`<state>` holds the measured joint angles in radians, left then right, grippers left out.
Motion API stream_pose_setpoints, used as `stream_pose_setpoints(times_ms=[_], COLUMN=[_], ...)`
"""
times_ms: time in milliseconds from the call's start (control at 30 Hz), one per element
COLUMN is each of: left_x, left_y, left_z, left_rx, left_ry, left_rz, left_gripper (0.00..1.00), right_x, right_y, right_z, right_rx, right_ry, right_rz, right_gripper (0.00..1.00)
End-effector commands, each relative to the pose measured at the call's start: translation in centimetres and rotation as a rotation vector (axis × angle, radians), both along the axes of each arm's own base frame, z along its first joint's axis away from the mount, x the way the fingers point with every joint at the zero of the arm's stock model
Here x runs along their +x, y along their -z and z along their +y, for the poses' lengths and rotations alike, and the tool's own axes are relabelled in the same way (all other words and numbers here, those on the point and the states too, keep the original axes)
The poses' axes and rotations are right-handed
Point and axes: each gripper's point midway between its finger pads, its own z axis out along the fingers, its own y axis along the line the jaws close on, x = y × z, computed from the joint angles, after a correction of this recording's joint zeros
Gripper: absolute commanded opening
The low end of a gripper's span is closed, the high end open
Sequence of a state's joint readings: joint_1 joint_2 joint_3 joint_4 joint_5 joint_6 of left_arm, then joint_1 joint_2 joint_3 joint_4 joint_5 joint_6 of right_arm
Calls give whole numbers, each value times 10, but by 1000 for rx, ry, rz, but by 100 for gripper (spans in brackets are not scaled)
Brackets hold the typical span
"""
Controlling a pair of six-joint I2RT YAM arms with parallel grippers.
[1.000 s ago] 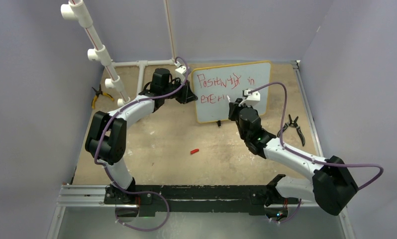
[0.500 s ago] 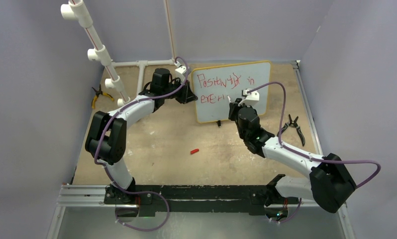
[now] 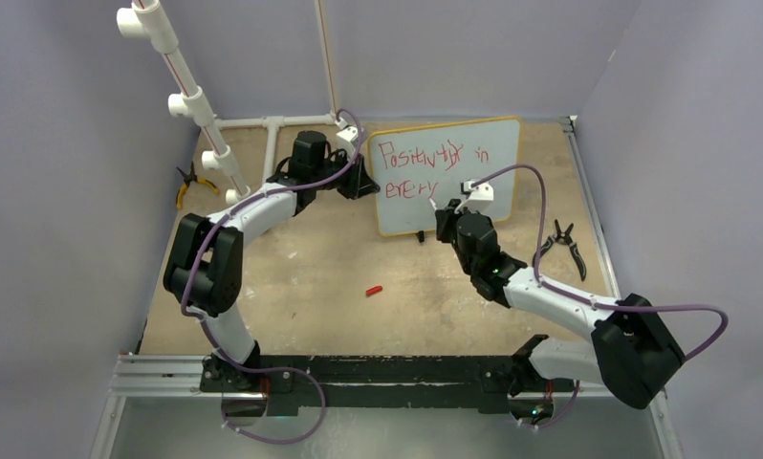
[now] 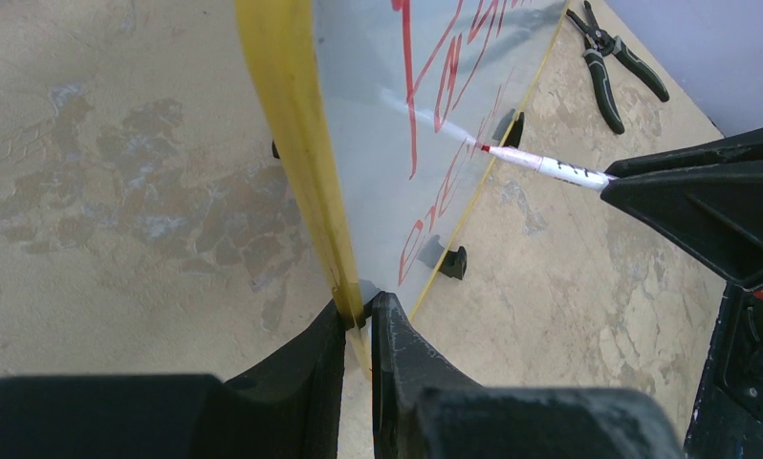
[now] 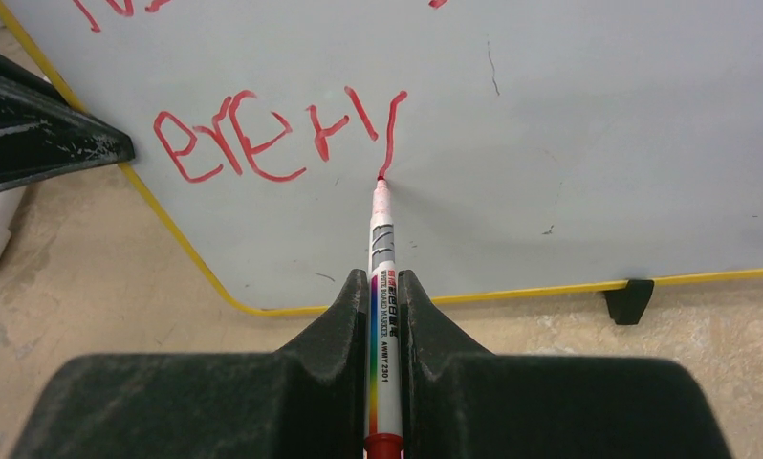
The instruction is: Write a sentence on the whiteboard
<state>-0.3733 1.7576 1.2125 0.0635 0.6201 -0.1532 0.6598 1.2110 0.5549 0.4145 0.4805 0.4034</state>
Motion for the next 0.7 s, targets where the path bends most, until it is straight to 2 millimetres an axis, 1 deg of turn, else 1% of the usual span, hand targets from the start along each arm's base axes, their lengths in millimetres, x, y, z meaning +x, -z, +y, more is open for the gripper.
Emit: stream_pose_setpoints(times_ms=[0, 133, 300, 433, 567, 667], left_x=[6, 6, 5, 6, 6, 5], left_y=[-35, -36, -37, -37, -37, -36], left_z=[4, 4, 4, 4, 4, 5], left_rx=[-22, -24, -26, -27, -29, -28], left_ry=[-9, -9, -10, -13, -16, -18], left_rz=[-119, -121, -121, -118, -116, -115], left_gripper=[0, 0, 0, 0, 0, 0], right_x=[-3, -5, -6, -6, -9, -15], right_y=[7, 13, 15, 9, -7, -14], right_z=[7, 9, 10, 11, 11, 14], right_rx=[24, 23, 23, 24, 34, 28], right_ry=[-35, -48, -58, -61, -78, -115], right_rz=[18, 35, 43, 36, 9, 25], right_gripper=[0, 0, 0, 0, 0, 0])
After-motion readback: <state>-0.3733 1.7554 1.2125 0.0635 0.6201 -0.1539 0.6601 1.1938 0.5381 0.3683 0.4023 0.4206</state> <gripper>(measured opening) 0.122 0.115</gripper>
